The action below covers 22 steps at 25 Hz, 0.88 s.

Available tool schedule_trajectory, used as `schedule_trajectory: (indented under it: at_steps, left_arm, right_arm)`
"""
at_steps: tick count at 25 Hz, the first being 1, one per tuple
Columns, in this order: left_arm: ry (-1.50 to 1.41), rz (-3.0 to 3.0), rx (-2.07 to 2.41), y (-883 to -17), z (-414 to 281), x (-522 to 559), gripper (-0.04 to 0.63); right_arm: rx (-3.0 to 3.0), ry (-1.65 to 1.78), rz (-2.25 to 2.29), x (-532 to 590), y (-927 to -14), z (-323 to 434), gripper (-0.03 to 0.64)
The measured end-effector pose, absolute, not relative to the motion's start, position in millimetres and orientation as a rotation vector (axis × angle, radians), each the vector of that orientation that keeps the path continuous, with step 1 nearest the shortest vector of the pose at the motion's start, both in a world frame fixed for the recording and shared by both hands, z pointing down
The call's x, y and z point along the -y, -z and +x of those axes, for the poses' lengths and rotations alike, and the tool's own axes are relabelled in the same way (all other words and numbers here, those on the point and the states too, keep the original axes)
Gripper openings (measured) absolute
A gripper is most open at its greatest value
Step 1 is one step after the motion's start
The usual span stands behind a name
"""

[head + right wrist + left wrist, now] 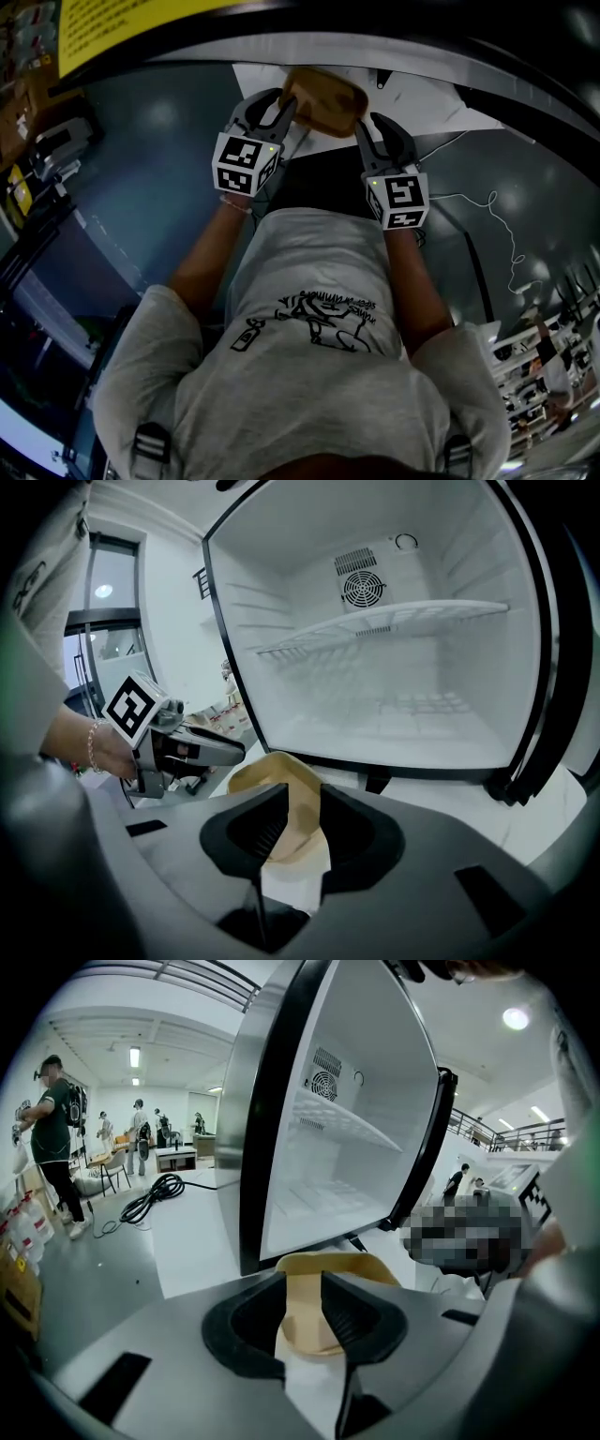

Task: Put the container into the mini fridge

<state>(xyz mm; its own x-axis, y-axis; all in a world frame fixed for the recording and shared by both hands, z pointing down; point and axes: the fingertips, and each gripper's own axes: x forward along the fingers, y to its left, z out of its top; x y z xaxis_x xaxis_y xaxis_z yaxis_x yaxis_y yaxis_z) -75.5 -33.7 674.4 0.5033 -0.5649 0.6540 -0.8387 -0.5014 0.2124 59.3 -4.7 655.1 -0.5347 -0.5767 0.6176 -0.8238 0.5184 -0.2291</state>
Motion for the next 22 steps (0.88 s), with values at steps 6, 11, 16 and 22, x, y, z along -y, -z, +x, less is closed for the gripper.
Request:
schedule_trajectory:
  at_steps: [6, 11, 16, 22]
  left_arm:
    - [-0.717, 2.195, 1.159, -691, -79, 34, 0.144]
    - [-0.742, 2.172, 1.179, -705, -82, 34, 0.172]
    - [-0.750, 2.155, 1.169, -715, -81, 35, 0.175]
    - [-0.749, 2.143, 1.157, -719, -80, 35, 0.175]
  right_arm:
    - [2.243, -0.734, 1.162, 3, -677, 60, 0.124]
    - [2.210, -0.772, 1.173, 1, -695, 60, 0.160]
    - [2.201, -0.811, 1.165, 0, -705, 59, 0.169]
    - [2.192, -0.836, 1.154, 0, -710, 57, 0.169]
